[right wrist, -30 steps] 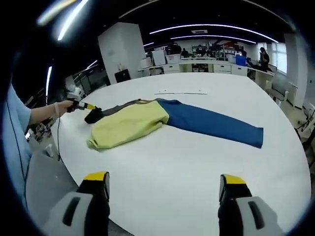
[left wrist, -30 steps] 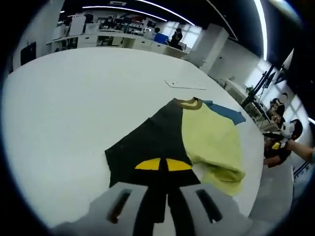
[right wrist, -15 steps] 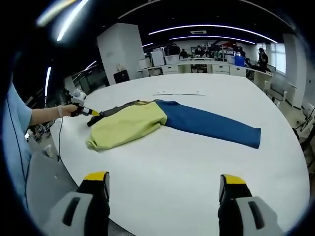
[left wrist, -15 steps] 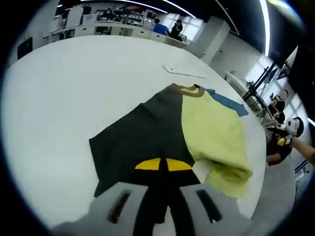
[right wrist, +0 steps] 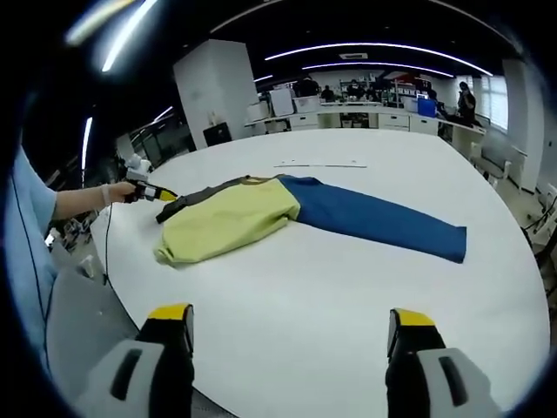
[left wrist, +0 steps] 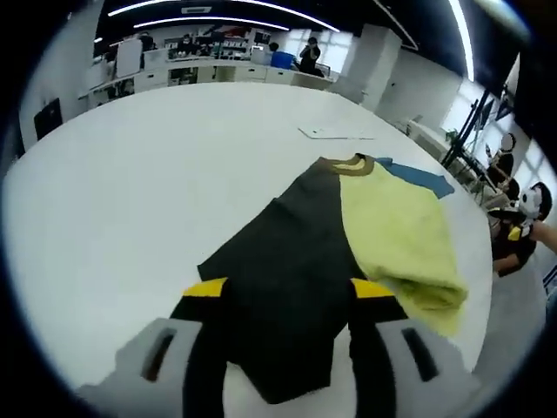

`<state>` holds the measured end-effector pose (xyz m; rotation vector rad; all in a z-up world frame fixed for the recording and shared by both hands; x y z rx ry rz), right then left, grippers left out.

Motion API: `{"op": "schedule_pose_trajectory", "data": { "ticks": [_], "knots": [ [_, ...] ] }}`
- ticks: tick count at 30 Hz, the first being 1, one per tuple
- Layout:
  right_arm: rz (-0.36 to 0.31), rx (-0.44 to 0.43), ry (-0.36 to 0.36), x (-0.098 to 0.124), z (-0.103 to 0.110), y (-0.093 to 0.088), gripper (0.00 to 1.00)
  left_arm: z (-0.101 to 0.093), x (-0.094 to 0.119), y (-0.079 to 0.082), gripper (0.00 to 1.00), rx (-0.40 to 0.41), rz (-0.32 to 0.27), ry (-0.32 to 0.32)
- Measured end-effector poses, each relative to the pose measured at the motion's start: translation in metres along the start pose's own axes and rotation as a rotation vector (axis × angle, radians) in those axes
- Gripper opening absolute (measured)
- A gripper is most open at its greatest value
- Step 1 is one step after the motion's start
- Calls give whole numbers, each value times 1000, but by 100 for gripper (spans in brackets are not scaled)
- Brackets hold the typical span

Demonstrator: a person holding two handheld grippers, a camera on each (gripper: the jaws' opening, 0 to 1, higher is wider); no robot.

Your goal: Fold the garment on the visible template until the final outline fits inside the template.

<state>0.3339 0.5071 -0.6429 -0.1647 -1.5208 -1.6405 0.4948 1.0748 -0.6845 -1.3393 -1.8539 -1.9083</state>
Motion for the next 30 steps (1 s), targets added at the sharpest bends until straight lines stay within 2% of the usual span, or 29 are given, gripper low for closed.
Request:
{"op": "schedule_pose_trajectory", "data": {
  "ticks": [3,11,17,22,30],
  "knots": [
    [3,1,-2,0,0,-1,93,2,1,-2,57,-8,7,1],
    [4,-2,-7,2,-1,-2,93,6,-1,-4,54,-10,27,-4],
    [7,-8,-6,2,0,-4,93,13,-10,-9,48,6,59,-4],
    [10,-15,-7,2,0,-7,93,14,-9,-10,43,16,62,1],
    [12,-21,-9,3,0,-9,92,20,-8,-11,26,43,73,6]
  ]
}}
Point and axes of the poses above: the point that each gripper's makers call its tool centre point, and the gripper's own axes: x roughly backward along the fingers, z roughly to its left, y roughly out of its top, the point moved 8 cm from there along x, roughly backward along the fingers, and after that the axes turned 4 degrees about -x, right-handed, at the moved point
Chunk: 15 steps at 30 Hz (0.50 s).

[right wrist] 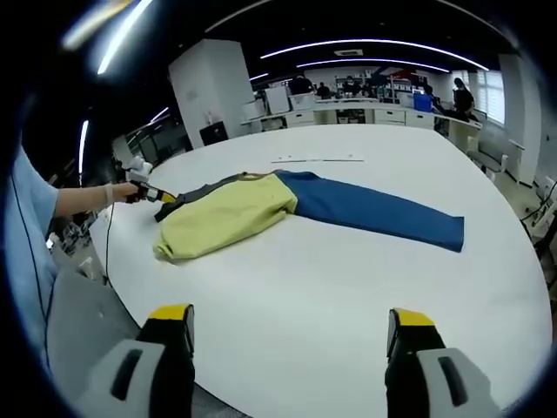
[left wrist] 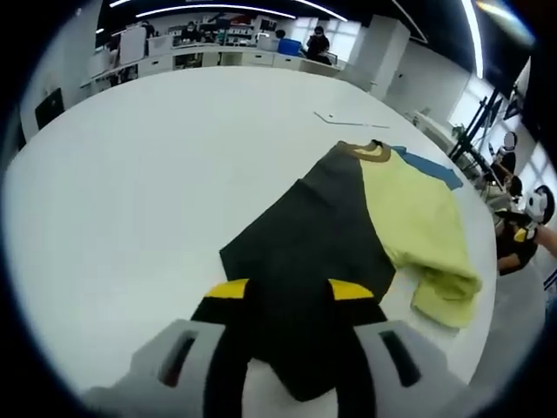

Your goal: Fold the garment on the visible template until the final outline fits inside the template.

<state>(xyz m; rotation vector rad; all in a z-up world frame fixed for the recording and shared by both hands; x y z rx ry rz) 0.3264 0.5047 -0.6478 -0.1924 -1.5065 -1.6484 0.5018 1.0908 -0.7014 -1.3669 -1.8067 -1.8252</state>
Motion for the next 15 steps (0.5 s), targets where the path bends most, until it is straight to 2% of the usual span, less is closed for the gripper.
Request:
{"op": "schedule_pose_trajectory", "data": {
  "ticks": [4,11,15],
  "knots": [
    [0,-1,2,0,1,0,92,5,0,-2,20,7,5,5],
    [-3,-4,2,0,1,0,92,12,4,-6,1,47,-1,12],
    [-1,-4,4,-1,2,0,92,12,6,-7,0,45,-5,15]
  ]
}}
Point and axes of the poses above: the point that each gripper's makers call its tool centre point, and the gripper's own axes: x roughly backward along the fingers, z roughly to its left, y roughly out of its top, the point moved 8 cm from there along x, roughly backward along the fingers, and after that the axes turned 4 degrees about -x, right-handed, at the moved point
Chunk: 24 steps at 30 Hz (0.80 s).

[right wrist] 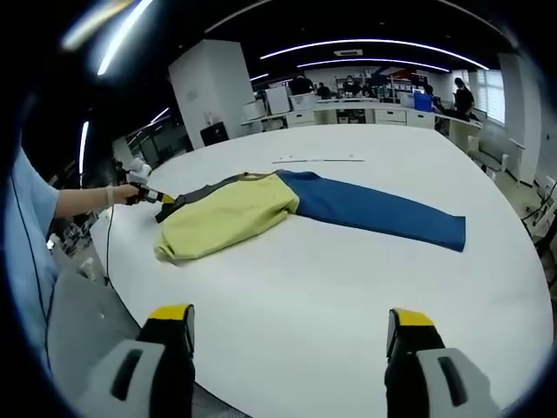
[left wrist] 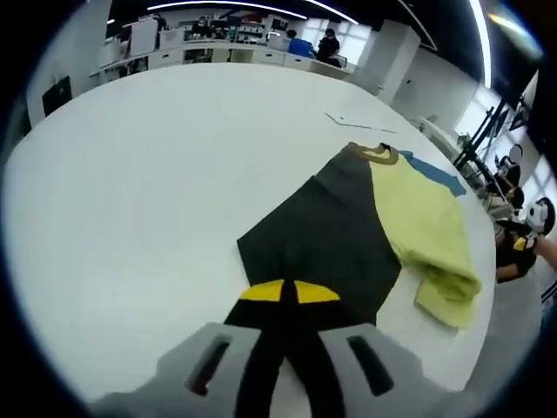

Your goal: Fold the garment on the visible template until the final outline fits inside the template.

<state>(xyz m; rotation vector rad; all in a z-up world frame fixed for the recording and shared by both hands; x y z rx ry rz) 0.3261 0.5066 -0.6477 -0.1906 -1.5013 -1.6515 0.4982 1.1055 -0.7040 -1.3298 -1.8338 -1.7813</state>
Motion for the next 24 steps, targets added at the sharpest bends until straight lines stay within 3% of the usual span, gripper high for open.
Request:
{"op": "schedule_pose_trajectory", "data": {
  "ticks": [7,14,24],
  "knots": [
    [-3,7,8,-3,3,3,92,-2,8,3,0,11,-38,-5],
    [-1,13,13,-4,4,4,92,7,43,0,0,52,-122,51],
    [0,18,22,-9,7,7,92,69,82,-39,0,178,-167,198]
  ]
}}
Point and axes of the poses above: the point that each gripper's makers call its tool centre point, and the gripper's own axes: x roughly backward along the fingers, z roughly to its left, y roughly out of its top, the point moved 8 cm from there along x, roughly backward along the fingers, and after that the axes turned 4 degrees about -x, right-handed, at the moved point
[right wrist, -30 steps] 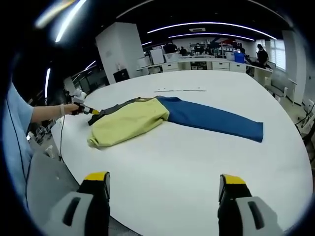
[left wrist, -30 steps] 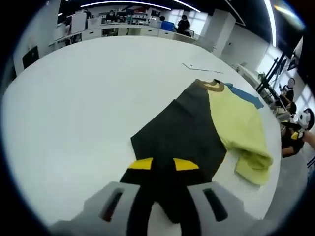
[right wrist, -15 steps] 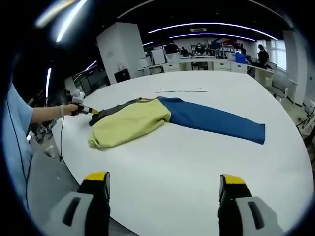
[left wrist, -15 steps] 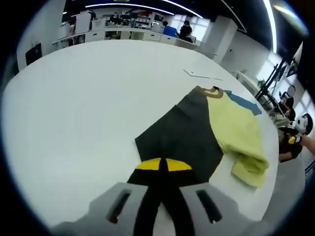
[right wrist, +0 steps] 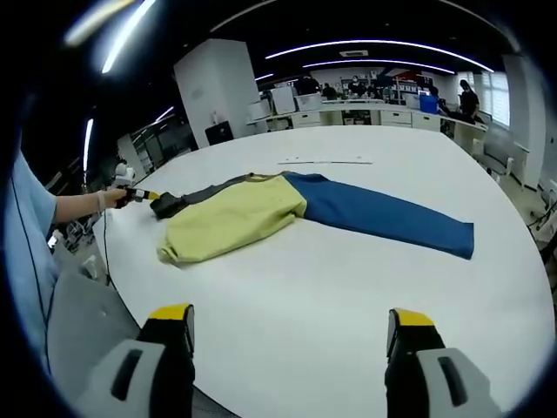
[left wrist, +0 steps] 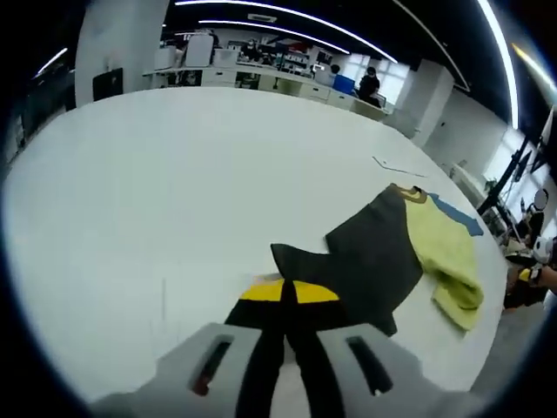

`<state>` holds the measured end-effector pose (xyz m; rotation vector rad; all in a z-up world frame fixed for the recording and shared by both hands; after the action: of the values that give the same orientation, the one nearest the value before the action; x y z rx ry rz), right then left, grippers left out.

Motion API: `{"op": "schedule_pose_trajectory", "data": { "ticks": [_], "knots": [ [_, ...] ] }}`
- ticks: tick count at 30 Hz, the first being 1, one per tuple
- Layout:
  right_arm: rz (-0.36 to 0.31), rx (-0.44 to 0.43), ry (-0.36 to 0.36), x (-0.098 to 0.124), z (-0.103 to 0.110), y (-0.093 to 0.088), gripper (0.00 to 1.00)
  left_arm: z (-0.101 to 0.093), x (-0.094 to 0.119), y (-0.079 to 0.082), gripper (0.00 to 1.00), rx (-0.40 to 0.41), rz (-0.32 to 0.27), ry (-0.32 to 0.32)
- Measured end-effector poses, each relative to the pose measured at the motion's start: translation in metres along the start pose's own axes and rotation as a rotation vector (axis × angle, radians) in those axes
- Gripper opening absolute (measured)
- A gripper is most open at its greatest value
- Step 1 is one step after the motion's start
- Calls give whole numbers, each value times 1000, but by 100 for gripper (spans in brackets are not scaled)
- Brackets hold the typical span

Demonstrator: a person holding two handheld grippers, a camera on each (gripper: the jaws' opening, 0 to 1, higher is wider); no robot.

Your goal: Fold the garment on the visible template until the final outline fits inside the template.

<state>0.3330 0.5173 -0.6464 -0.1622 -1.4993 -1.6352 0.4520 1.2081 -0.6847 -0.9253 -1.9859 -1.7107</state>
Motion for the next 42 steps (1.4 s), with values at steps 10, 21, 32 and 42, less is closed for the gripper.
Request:
{"op": "schedule_pose_trajectory", "data": {
  "ticks": [10,21,32,42],
  "knots": [
    [7,5,5,-3,2,0,92,35,14,-23,0,57,14,98],
    [9,1,5,-2,3,-2,92,45,25,-41,0,106,19,146],
    [8,4,10,-4,5,-2,92,52,34,-57,0,133,38,174],
    [11,2,14,-5,5,-3,92,55,36,-62,0,143,50,192]
  ]
}}
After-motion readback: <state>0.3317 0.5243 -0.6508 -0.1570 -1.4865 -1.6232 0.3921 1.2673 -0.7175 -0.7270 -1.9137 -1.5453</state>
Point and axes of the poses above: the point that each gripper's makers call its tool centre point, and the gripper's own axes: x roughly backward along the fingers, z roughly to its left, y roughly out of its top, the point moved 8 cm from there along x, roughly backward along the fingers, and after that the axes turned 4 degrees about -x, right-handed, at the moved point
